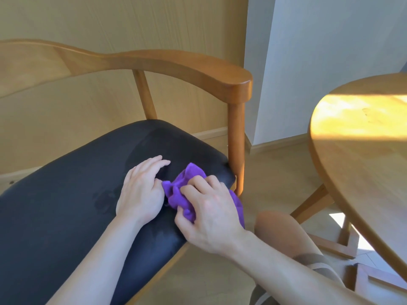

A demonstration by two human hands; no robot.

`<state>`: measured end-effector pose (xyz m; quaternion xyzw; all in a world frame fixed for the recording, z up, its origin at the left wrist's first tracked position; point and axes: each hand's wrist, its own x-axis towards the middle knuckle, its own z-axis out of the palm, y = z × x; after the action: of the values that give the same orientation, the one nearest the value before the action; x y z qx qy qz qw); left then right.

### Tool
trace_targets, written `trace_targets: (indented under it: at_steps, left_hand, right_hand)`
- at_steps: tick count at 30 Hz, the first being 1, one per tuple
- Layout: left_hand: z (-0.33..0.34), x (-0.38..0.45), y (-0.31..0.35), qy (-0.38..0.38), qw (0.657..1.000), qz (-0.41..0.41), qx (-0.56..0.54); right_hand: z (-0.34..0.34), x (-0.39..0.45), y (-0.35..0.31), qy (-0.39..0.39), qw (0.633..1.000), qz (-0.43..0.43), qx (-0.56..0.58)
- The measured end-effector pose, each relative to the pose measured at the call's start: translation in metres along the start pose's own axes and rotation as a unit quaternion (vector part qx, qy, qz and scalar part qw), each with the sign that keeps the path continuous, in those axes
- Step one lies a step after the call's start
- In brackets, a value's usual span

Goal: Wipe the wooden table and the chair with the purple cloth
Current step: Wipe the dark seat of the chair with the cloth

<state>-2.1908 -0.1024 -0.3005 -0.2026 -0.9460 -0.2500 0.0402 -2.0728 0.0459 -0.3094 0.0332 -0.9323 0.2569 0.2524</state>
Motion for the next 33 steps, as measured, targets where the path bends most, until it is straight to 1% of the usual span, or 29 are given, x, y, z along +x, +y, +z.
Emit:
trace_targets:
  at_steps: [2, 3, 5, 6, 7, 8, 10, 11, 12, 15, 18, 20, 22, 24, 25, 27, 29, 30, 32, 33]
  left_hand:
    - [0.001, -0.001, 0.001, 0.001, 1.0, -0.003, 0.001]
    - [0.002, -0.001, 0.001, 0.003, 1.0, -0.001, 0.003]
    - [0.002, -0.001, 0.001, 0.008, 1.0, 0.001, 0.007]
    - [0.002, -0.001, 0.001, 0.009, 1.0, 0.001, 0.009]
    - [0.002, 0.0, 0.001, 0.009, 1.0, 0.002, 0.01]
    - [0.002, 0.0, 0.002, 0.01, 1.0, 0.002, 0.01]
    - [0.002, 0.0, 0.004, 0.011, 1.0, 0.007, 0.011]
    - [0.002, 0.0, 0.004, 0.012, 1.0, 0.011, 0.011]
    - [0.002, 0.0, 0.004, 0.014, 1.0, 0.012, 0.01]
    - [0.003, -0.001, 0.004, 0.02, 1.0, 0.01, 0.006]
    - [0.004, -0.002, 0.003, 0.027, 1.0, 0.013, -0.002]
    - [0.004, -0.002, 0.0, 0.028, 0.999, 0.005, -0.03]
    - [0.001, -0.002, -0.001, 0.028, 0.993, -0.024, -0.111]
    - [-0.007, -0.003, 0.001, 0.034, 0.973, -0.059, -0.219]
    - [-0.012, -0.005, 0.002, 0.041, 0.964, -0.07, -0.255]
    - [-0.022, -0.01, 0.006, 0.054, 0.955, -0.078, -0.281]
    - [-0.036, -0.017, 0.004, 0.056, 0.963, -0.064, -0.255]
    - [-0.044, -0.023, 0.001, 0.051, 0.974, -0.044, -0.214]
    - [-0.054, -0.043, -0.011, 0.03, 0.997, 0.018, -0.075]
    - [-0.056, -0.054, -0.018, 0.015, 0.999, 0.043, -0.005]
  right_hand:
    - [-0.007, 0.001, 0.012, 0.008, 0.998, -0.036, 0.057]
    - [-0.01, 0.008, 0.02, 0.035, 0.995, -0.034, 0.09]
    - [-0.017, 0.026, 0.032, 0.122, 0.983, 0.025, 0.137]
    - [-0.017, 0.035, 0.036, 0.161, 0.975, 0.061, 0.144]
    - [-0.015, 0.042, 0.039, 0.18, 0.971, 0.085, 0.135]
    - [-0.009, 0.046, 0.041, 0.173, 0.976, 0.094, 0.096]
    - [0.006, 0.044, 0.039, 0.119, 0.99, 0.071, -0.025]
    - [0.011, 0.043, 0.038, 0.099, 0.991, 0.065, -0.063]
    - [0.012, 0.044, 0.037, 0.086, 0.991, 0.069, -0.076]
    - [0.011, 0.041, 0.03, 0.079, 0.992, 0.075, -0.066]
    - [0.015, 0.011, 0.007, 0.073, 0.995, 0.037, -0.052]
    - [0.019, -0.01, -0.005, 0.066, 0.997, 0.023, -0.023]
    - [0.019, -0.014, -0.004, 0.067, 0.998, 0.016, -0.009]
    - [0.016, -0.007, 0.001, 0.072, 0.997, 0.011, -0.006]
    - [0.015, -0.004, 0.004, 0.073, 0.997, 0.008, -0.01]
    - [0.015, -0.001, 0.005, 0.076, 0.997, 0.008, -0.012]
    - [0.015, -0.003, 0.006, 0.079, 0.997, 0.004, -0.008]
    - [0.014, -0.005, 0.007, 0.077, 0.997, -0.001, -0.01]
    - [0.013, -0.012, 0.01, 0.06, 0.998, -0.017, -0.018]
    - [0.012, -0.014, 0.011, 0.05, 0.998, -0.021, -0.018]
